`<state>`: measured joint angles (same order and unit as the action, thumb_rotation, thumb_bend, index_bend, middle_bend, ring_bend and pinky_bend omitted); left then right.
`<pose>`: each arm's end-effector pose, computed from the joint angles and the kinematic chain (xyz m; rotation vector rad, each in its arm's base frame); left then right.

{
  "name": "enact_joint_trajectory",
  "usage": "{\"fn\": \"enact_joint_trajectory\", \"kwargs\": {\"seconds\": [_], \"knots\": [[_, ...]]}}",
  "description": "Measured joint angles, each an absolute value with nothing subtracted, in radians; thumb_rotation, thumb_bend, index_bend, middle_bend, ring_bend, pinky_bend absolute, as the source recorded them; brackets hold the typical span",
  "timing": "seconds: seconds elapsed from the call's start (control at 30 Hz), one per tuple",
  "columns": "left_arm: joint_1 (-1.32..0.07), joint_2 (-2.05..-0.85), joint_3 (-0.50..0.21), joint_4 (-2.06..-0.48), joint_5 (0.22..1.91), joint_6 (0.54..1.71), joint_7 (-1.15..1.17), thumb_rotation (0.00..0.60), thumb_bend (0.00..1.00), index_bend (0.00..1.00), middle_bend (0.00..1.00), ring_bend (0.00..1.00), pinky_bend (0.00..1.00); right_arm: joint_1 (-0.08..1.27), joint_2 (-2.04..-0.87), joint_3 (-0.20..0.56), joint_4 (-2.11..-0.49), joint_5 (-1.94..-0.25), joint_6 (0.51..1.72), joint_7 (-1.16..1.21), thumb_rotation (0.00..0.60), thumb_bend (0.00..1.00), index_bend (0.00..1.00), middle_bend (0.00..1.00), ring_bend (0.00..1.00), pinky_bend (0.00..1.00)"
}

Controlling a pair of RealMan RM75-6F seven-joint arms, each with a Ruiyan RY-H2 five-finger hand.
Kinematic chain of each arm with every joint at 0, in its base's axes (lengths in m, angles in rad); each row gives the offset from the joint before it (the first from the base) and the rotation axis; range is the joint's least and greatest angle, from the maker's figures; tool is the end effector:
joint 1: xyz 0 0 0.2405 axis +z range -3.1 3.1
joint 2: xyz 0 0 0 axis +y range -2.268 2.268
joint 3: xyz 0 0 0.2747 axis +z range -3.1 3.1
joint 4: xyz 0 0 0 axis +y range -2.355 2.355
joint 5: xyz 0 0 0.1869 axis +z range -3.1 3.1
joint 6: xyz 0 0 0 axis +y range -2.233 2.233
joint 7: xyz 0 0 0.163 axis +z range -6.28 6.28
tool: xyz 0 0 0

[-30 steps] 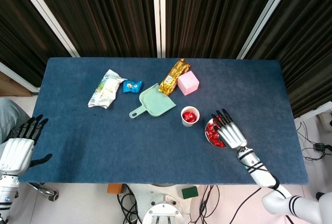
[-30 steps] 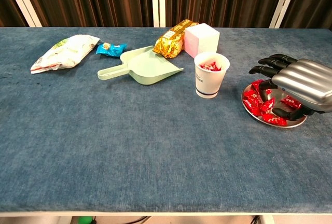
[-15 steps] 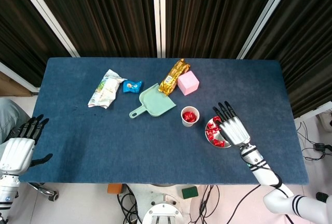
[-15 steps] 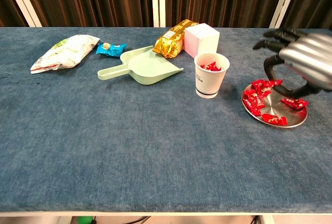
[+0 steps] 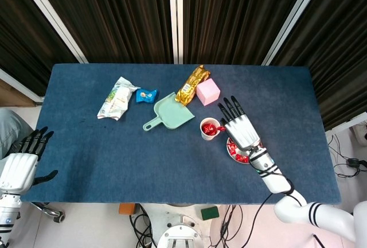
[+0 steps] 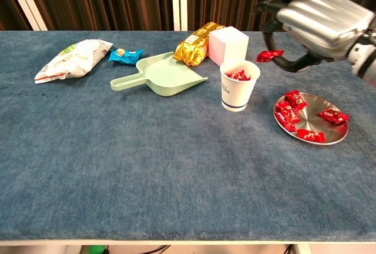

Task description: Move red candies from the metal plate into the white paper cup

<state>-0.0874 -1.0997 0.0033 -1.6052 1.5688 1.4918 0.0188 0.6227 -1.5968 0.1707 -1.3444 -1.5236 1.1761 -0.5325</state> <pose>-0.3144 0.1900 0.1838 -1.4833 -0.8725 -0.8791 -0.1594 -0.3473 0.0192 1.8549 -0.3272 0.9498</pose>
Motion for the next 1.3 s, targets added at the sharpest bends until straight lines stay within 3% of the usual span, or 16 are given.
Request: {"fn": "enact_joint_trajectory", "kwargs": {"seconds": [0.1, 0.3, 0.43, 0.57, 0.87, 1.3], "knots": [[-0.086, -1.098, 0.002, -1.602, 1.568, 1.495, 0.011, 0.600, 0.09, 0.07, 0.03, 0.00, 0.15, 0.644, -1.623, 0.179, -1.328, -1.513, 1.161, -0.549, 0.600, 0.46, 0.65, 0.11, 0.00, 0.00], [-0.086, -1.096, 0.002, -1.600, 1.568, 1.494, 0.005, 0.600, 0.10, 0.07, 0.03, 0.00, 0.15, 0.660, -1.640, 0.180, -1.320, -1.498, 1.146, -0.565, 0.600, 0.36, 0.26, 0.10, 0.00, 0.00], [-0.086, -1.097, 0.002, -1.599, 1.570, 1.496, 0.005, 0.600, 0.10, 0.07, 0.03, 0.00, 0.15, 0.656, -1.629, 0.171, -1.329, -1.507, 1.162, -0.555, 0.600, 0.35, 0.15, 0.09, 0.00, 0.00], [-0.086, -1.097, 0.004, -1.602, 1.573, 1.494, 0.010, 0.600, 0.09, 0.07, 0.03, 0.00, 0.15, 0.646, -1.605, 0.161, -1.352, -1.516, 1.178, -0.544, 0.600, 0.35, 0.15, 0.09, 0.00, 0.00], [-0.084, -1.097, 0.004, -1.602, 1.575, 1.499, 0.008, 0.600, 0.09, 0.07, 0.03, 0.00, 0.15, 0.557, -1.521, 0.070, -1.381, -1.557, 1.249, -0.475, 0.600, 0.36, 0.28, 0.10, 0.00, 0.00], [-0.086, -1.100, 0.004, -1.602, 1.577, 1.497, 0.012, 0.600, 0.09, 0.07, 0.03, 0.00, 0.15, 0.511, -1.540, 0.015, -1.280, -1.504, 1.165, -0.432, 0.600, 0.35, 0.28, 0.08, 0.00, 0.00]]}}
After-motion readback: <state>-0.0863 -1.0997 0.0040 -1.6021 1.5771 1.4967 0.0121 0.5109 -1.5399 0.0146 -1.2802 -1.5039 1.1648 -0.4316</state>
